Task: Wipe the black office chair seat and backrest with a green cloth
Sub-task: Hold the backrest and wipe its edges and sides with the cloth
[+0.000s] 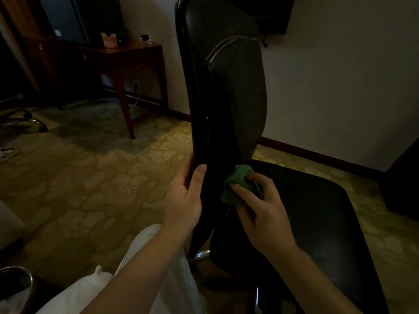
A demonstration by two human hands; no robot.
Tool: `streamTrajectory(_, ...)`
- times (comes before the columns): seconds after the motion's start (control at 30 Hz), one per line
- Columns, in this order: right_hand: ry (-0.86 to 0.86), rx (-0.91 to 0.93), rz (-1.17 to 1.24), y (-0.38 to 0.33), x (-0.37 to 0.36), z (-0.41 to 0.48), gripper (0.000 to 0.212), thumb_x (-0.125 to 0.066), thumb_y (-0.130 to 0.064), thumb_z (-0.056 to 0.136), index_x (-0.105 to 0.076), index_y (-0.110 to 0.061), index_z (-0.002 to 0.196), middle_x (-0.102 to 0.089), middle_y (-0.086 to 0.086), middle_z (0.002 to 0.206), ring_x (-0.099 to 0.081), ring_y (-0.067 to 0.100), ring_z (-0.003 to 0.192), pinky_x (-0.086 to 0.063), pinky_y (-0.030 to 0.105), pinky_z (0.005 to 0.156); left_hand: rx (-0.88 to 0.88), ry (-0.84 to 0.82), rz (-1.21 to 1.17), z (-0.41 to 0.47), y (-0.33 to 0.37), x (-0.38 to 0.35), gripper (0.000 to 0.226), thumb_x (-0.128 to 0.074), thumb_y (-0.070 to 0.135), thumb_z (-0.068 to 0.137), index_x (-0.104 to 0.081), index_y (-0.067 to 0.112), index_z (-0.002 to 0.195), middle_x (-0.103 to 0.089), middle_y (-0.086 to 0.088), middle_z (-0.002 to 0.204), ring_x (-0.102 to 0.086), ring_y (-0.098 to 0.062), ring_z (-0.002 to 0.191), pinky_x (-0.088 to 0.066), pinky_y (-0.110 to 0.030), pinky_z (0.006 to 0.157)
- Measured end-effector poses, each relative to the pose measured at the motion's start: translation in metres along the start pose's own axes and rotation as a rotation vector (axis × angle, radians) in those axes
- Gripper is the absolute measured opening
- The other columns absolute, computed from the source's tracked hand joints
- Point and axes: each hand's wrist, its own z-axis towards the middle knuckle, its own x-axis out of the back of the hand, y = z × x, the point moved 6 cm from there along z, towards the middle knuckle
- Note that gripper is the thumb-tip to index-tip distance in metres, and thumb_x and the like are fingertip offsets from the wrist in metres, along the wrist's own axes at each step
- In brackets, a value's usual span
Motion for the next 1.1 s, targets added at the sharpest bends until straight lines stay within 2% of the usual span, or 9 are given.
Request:
streamTrajectory(0.1,0.038,0.018,0.010,-0.010,0.008,0.015,0.039,-0.057,-0.026,0.093,-0.061,-0.021,0.131,-0.038,0.010,0.143,-0.043,0.023,0.132,-0.049,0.037,0.102,0.019,0.005,-0.008,-0.001,-0.001,0.000,0.041,-0.048,0.050,0.093,-0.046,0.048,0.133,-0.061,0.030,0.124,-0.055,0.008,0.120,-0.047,-0.020,0.099)
streamTrajectory(0.3,0.080,0.012,0.008,-0.019,0.011,0.033,0.039,-0.061,-0.020,0.091,-0.063,-0.020,0.131,-0.036,0.008,0.145,-0.041,0.022,0.134,-0.048,0.037,0.104,0.015,0.018,0.020,0.000,-0.002,0.002,0.048,-0.048,0.050,0.094,-0.048,0.039,0.141,-0.061,0.026,0.128,-0.055,0.007,0.121,-0.047,-0.024,0.102)
streamTrajectory(0.47,0.029,-0.043,0.002,-0.002,-0.007,0.003,0.040,-0.061,-0.022,0.089,-0.062,-0.022,0.129,-0.035,0.006,0.146,-0.042,0.023,0.134,-0.052,0.040,0.098,0.012,0.028,0.040,0.001,-0.002,0.002,0.038,-0.047,0.049,0.095,-0.048,0.047,0.132,-0.060,0.039,0.117,-0.054,0.014,0.116,-0.045,-0.010,0.095)
streamTrajectory(0.63,-0.010,-0.077,0.007,0.007,-0.018,-0.019,0.042,-0.065,-0.019,0.088,-0.062,-0.022,0.130,-0.035,0.004,0.145,-0.042,0.021,0.132,-0.052,0.038,0.098,0.024,0.025,0.012,-0.001,-0.001,0.000,0.029,-0.048,0.048,0.094,-0.048,0.053,0.123,-0.062,0.038,0.115,-0.056,0.013,0.115,-0.046,-0.009,0.093)
streamTrajectory(0.73,0.019,-0.080,0.026,0.004,-0.012,-0.014,0.041,-0.064,-0.018,0.089,-0.062,-0.020,0.129,-0.037,0.005,0.143,-0.044,0.022,0.132,-0.053,0.041,0.097,0.013,0.026,0.010,-0.001,-0.001,0.000,0.035,-0.047,0.047,0.095,-0.048,0.049,0.129,-0.062,0.040,0.113,-0.056,0.014,0.114,-0.046,-0.007,0.090)
streamTrajectory(0.83,0.090,-0.067,0.072,-0.005,0.002,0.001,0.041,-0.061,-0.021,0.090,-0.061,-0.021,0.130,-0.036,0.004,0.144,-0.042,0.020,0.133,-0.052,0.040,0.098,-0.006,0.034,0.001,-0.001,-0.002,-0.001,0.042,-0.048,0.046,0.094,-0.049,0.041,0.136,-0.062,0.034,0.116,-0.056,0.012,0.115,-0.047,-0.011,0.094)
streamTrajectory(1.0,0.144,0.000,0.081,-0.021,0.019,0.035,0.039,-0.060,-0.021,0.091,-0.061,-0.021,0.130,-0.036,0.007,0.144,-0.041,0.020,0.133,-0.045,0.032,0.105,0.006,0.017,-0.035,0.001,-0.006,-0.001,0.054,-0.049,0.048,0.095,-0.048,0.028,0.145,-0.063,0.016,0.131,-0.058,-0.001,0.122,-0.049,-0.033,0.104)
streamTrajectory(1.03,0.136,0.008,0.075,-0.021,0.018,0.037,0.039,-0.059,-0.021,0.091,-0.062,-0.021,0.130,-0.037,0.007,0.144,-0.041,0.021,0.134,-0.045,0.033,0.105,0.008,0.012,-0.046,0.001,-0.007,-0.001,0.052,-0.049,0.047,0.096,-0.049,0.029,0.145,-0.063,0.016,0.131,-0.058,-0.003,0.123,-0.049,-0.035,0.104)
streamTrajectory(1.1,0.112,0.015,0.051,-0.018,0.011,0.034,0.039,-0.059,-0.022,0.091,-0.063,-0.021,0.129,-0.037,0.007,0.144,-0.040,0.021,0.134,-0.046,0.036,0.106,-0.001,0.023,-0.032,0.000,-0.005,-0.001,0.050,-0.049,0.045,0.095,-0.050,0.031,0.143,-0.064,0.022,0.127,-0.058,0.002,0.120,-0.050,-0.029,0.102)
